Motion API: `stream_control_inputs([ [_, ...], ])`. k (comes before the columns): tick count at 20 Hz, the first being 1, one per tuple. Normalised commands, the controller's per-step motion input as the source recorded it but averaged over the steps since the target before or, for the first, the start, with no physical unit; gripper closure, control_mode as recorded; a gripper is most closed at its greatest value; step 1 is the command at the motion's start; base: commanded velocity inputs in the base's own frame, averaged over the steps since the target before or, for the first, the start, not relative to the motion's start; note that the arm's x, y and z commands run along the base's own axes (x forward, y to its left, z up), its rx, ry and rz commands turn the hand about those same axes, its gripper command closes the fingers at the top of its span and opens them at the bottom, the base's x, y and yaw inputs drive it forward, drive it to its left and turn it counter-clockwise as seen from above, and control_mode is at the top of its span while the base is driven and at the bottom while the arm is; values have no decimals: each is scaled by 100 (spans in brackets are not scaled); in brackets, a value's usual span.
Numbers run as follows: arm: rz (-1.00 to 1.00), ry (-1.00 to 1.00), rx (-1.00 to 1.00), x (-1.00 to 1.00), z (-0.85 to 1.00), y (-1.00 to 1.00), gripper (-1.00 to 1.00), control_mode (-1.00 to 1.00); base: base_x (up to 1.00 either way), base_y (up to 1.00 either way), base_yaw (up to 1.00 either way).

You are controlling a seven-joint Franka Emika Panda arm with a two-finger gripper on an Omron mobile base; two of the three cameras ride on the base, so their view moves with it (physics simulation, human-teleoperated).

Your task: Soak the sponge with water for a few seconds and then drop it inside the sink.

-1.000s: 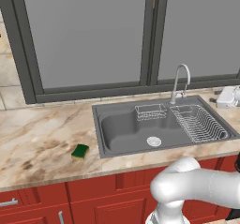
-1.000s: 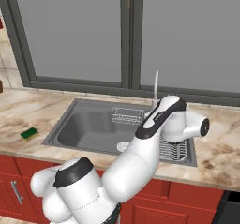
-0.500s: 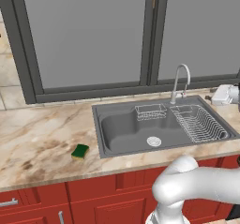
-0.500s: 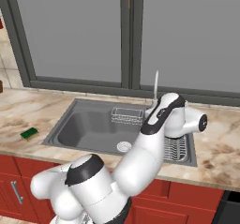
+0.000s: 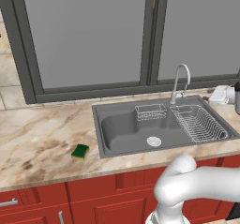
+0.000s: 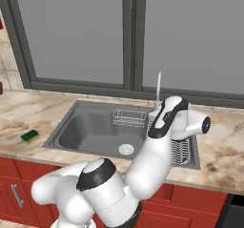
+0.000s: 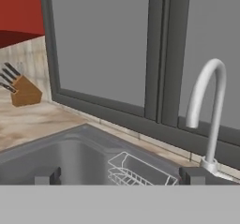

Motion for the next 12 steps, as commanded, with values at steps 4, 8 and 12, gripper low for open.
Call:
stream_control_inputs([
  [4,-3,0,0,24,-17,0,-100,-100,0,0,0],
  [8,-5,0,0,24,-3,0,-100,-100,0,0,0],
  [12,-6,0,0,24,0,0,-100,-100,0,0,0],
])
